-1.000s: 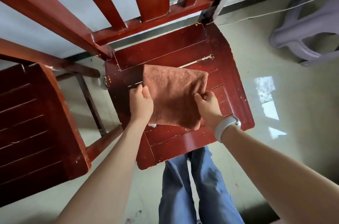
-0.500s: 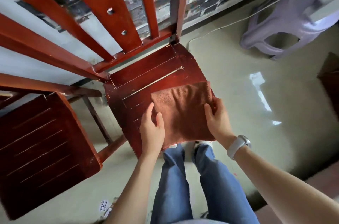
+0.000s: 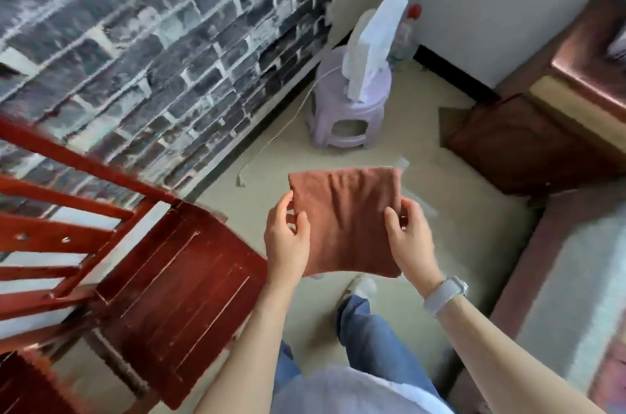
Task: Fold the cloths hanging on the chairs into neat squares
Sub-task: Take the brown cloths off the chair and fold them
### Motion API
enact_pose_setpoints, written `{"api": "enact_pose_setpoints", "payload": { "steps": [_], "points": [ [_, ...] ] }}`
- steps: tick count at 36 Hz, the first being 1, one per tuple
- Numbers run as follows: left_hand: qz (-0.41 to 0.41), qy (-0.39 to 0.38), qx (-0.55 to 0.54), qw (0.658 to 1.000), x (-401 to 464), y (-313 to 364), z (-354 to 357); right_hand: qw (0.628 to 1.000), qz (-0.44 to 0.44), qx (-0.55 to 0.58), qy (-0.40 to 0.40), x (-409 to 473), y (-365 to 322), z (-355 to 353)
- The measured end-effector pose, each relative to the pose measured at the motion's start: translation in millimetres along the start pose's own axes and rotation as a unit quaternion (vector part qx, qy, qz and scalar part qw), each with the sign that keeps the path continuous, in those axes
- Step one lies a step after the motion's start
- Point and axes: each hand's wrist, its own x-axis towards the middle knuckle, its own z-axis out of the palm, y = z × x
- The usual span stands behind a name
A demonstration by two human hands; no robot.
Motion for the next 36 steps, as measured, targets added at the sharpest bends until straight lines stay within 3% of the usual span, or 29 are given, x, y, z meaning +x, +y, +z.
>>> {"api": "enact_pose_setpoints", "payload": {
  "steps": [13, 21, 36],
  "points": [
    [0.137, -0.155, -0.014, 0.978, 13.2, 212.8, 211.8, 0.979, 0.063, 0.051, 0.19, 97.9, 40.9, -242.3],
    [0.192, -0.248, 0.0, 0.95, 59.1, 299.7, 321.4, 0.957, 0.092, 0.088, 0.26, 184.9, 60.4, -321.4],
    [0.187, -0.361, 0.014, 0.913, 164.8, 454.4, 549.3, 0.914, 0.172, 0.115, 0.349, 397.1, 86.8, -458.2]
  ]
}}
